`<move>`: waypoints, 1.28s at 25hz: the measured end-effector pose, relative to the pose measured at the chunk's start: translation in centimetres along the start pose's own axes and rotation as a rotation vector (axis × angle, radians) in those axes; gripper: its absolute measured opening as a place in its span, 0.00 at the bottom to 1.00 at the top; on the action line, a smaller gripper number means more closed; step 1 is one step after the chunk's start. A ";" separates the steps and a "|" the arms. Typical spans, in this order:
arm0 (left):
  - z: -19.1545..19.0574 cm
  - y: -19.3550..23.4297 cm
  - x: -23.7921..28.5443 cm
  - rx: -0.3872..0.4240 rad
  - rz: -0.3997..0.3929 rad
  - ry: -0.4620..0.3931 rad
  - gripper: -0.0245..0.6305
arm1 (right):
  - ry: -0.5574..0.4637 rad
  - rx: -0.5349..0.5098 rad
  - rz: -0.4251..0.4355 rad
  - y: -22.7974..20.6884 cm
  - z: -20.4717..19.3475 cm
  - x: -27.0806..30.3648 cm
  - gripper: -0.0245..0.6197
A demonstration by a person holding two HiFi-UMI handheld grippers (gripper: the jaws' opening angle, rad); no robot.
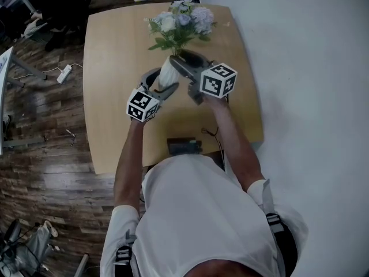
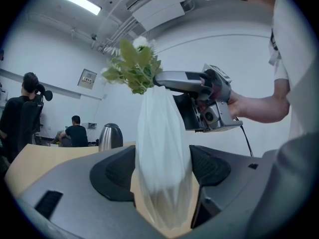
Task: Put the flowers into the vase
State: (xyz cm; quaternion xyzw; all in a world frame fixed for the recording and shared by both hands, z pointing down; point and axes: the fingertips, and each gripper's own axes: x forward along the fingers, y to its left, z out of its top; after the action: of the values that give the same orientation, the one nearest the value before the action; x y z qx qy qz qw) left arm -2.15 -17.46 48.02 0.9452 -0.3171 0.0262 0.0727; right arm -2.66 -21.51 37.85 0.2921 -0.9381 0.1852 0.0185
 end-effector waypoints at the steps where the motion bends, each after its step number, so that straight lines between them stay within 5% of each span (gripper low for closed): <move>1: 0.1 -0.1 0.0 -0.001 -0.003 -0.006 0.56 | 0.000 -0.007 -0.002 0.0 0.1 -0.1 0.29; 20: 3.5 -0.1 -0.3 -0.034 -0.029 -0.181 0.55 | -0.050 -0.085 0.010 1.0 2.5 -2.1 0.44; 32: 2.6 -0.2 0.5 -0.093 -0.046 -0.188 0.54 | -0.136 0.090 -0.066 -2.7 0.7 -5.5 0.45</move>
State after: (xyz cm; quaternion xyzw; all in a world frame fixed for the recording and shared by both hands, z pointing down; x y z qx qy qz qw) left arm -1.61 -17.98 45.49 0.9462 -0.3015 -0.0790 0.0869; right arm 3.41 -20.84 37.29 0.3351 -0.9178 0.2063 -0.0526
